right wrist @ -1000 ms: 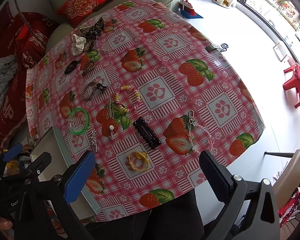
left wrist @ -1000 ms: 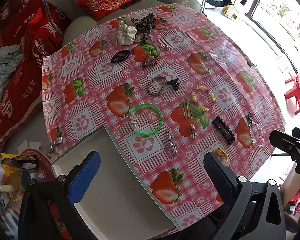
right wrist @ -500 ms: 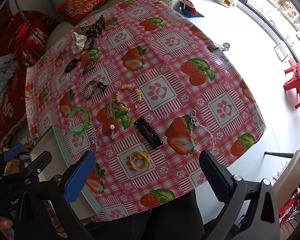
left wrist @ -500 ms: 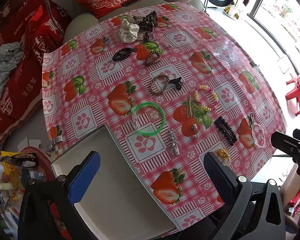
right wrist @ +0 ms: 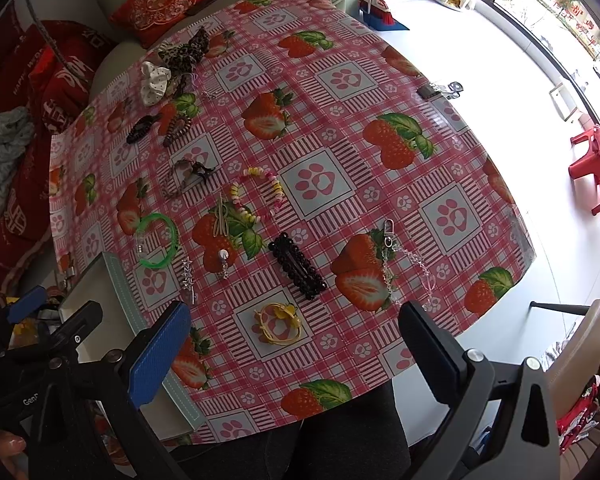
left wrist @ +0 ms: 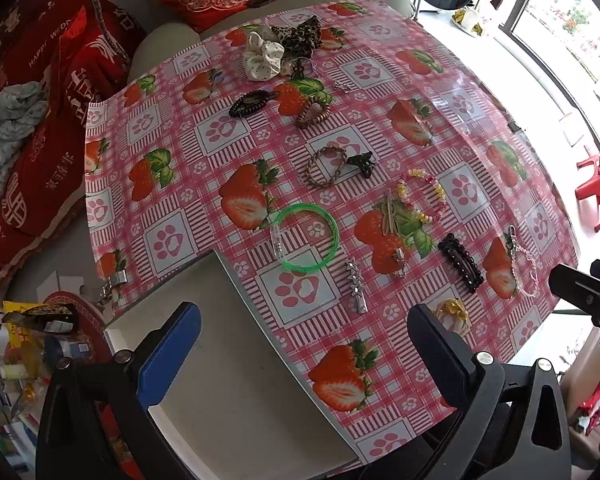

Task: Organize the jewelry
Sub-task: 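Move both tools over the jewelry toward the bracelets, then grasp the braided tan bracelet with the left tool while the right tool grasps the beaded bracelet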

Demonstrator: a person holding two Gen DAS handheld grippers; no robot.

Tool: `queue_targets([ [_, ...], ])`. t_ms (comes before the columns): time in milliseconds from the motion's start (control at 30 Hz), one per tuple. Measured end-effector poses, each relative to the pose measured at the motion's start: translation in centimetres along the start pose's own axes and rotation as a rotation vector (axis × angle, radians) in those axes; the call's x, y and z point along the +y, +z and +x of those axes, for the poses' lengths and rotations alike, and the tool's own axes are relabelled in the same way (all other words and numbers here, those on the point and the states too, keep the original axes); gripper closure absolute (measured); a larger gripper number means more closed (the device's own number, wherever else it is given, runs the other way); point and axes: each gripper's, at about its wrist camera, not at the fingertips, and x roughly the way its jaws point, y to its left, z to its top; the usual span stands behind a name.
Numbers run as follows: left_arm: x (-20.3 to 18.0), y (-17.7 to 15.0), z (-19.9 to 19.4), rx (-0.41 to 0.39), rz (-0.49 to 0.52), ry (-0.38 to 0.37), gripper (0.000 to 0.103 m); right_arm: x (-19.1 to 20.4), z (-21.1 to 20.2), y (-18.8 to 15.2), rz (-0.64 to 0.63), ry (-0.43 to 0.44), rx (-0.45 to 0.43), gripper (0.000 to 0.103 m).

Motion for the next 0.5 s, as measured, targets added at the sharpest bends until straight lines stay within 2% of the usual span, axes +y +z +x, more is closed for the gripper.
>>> queue_targets([
  [233,2.1,1.7,1.8,-0.001,-0.053,0.029,0.0,0.2,1.5,0.6,-0.011,-0.004,0.015,0.0],
  [500,3.2,4.8,5.1,-0.003,-0.066,0.017,0.0,0.2,3.9,2.6,-0.029,-0.03,0.06,0.0],
])
